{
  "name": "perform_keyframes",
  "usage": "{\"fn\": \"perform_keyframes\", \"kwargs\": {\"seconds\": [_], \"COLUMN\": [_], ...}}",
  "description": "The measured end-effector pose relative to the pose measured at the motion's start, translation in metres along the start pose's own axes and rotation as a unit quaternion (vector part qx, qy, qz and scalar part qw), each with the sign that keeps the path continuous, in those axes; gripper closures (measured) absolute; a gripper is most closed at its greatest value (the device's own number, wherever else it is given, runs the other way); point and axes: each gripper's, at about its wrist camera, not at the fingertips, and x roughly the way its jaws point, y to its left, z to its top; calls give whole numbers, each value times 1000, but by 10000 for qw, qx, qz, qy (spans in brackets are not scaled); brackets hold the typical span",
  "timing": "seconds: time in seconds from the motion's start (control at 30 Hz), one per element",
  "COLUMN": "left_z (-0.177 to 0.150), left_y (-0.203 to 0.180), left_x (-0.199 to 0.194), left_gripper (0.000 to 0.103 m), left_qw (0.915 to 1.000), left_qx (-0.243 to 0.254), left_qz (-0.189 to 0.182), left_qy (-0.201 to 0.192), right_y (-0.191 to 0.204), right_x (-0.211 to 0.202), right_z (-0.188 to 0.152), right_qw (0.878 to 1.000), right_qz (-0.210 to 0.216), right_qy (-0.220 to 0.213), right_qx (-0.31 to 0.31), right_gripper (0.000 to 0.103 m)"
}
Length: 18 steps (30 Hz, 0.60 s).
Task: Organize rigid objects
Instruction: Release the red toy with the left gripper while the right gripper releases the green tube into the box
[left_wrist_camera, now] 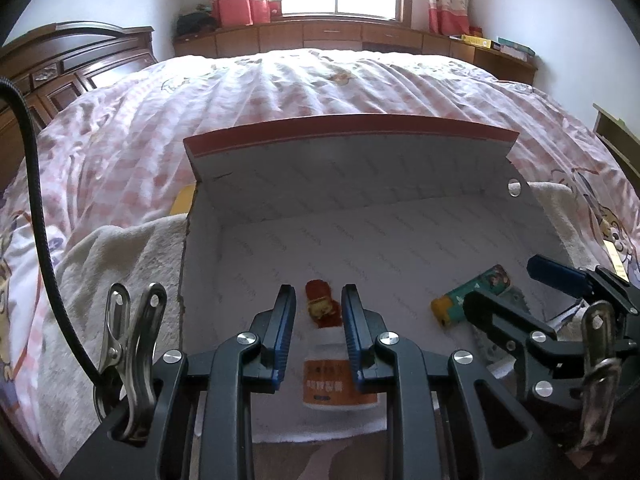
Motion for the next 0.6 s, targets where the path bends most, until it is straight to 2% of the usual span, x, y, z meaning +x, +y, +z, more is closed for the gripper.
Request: {"fn": "perform_keyframes", "kwargs": {"seconds": [0.6], "left_z": [-19], "left_y": [-4], "left_x": [-34], "left_gripper": [79], "left_qw": [10000], "left_qx": [-54], "left_qz": [-44], "left_qy": [-57], "right_y": [5], "right_x": [-32], "right_z": [-21], "right_qw": [9994], "right_qz": [237], "right_qy": [-48], "right_qx": [242], "right_gripper": [17]}}
